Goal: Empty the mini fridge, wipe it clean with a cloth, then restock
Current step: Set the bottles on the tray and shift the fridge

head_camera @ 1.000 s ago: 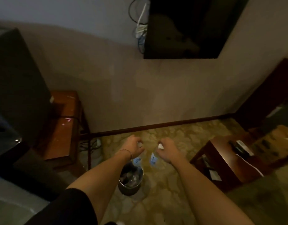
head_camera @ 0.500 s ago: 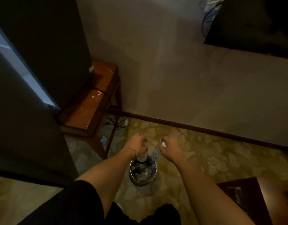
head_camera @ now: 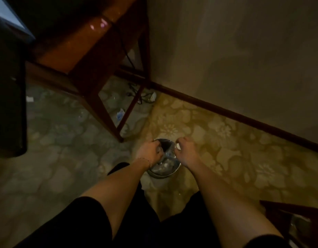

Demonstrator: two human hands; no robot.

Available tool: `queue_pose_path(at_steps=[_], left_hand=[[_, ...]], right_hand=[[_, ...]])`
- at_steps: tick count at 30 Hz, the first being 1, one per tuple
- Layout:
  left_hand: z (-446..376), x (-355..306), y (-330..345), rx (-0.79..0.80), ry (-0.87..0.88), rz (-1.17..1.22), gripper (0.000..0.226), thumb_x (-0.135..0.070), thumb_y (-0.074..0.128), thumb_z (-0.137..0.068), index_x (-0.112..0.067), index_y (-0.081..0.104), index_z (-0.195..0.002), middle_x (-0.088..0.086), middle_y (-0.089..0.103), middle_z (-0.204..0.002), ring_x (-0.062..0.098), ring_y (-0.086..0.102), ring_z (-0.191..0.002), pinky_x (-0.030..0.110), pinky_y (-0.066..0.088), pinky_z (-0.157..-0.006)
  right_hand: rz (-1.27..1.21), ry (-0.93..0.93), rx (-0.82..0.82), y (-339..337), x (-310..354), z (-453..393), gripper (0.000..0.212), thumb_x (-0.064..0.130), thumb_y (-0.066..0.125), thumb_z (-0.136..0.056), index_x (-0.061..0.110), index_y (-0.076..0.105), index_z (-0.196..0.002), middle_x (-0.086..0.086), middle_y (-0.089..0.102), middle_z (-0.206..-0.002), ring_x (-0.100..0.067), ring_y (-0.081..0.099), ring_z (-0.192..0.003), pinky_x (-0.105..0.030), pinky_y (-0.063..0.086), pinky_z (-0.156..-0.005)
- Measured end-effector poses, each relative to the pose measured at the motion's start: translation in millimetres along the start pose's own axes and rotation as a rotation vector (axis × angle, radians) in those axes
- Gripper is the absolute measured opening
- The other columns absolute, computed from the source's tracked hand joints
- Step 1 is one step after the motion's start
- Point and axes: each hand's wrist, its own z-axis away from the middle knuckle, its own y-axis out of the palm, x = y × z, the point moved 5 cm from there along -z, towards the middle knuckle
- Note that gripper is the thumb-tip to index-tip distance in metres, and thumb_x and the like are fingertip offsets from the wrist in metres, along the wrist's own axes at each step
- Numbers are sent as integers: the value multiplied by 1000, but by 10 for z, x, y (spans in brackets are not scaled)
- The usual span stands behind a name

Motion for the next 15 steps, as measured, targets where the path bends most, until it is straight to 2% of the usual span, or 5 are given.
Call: queue_pose_path(at_steps=[2,4,7,12,15], left_hand=[[-213,185,323,17,-21,-2,30,-30,57,-91,-16,64,-118,8,59,-122,28,61,-106,36,52,-87],[-444,347,639,38,-31,-4,30,-30,59,-91,-17,64,-117,9,60,-124,28,61,-107,38,52,-89],[-800,536,1073,63,-15,-19,30,-29,59,-91,-14,64,-116,9,56,-125,30,61,-107,35,50,-88],[-1309,691,1539,79,13,-42,29,-28,59,-91,-11,64,-114,10,54,-121,32,60,-104,38,49,-88],[-1506,763,1683,82,4,-37,33,-30,60,-91,-14,62,-120,8,54,-124,30,59,-108,37,47,-88]], right_hand=[[-14,8,21,349,-223,-194,29,19,62,-92,8,62,-120,-11,54,-118,-28,58,-96,-30,43,-75],[-14,15,54,688,-434,-400,31,20,61,-93,10,61,-123,-10,54,-123,-29,58,-105,-35,49,-83],[15,31,83,1139,-716,-680,32,21,61,-95,10,60,-125,-9,50,-132,-31,55,-116,-40,50,-92],[59,62,97,1715,-1032,-990,30,27,57,-96,15,59,-123,-10,51,-134,-30,57,-115,-42,52,-89],[85,66,113,1901,-1129,-1132,34,27,56,-95,15,59,-127,-10,52,-133,-30,56,-119,-41,51,-93]])
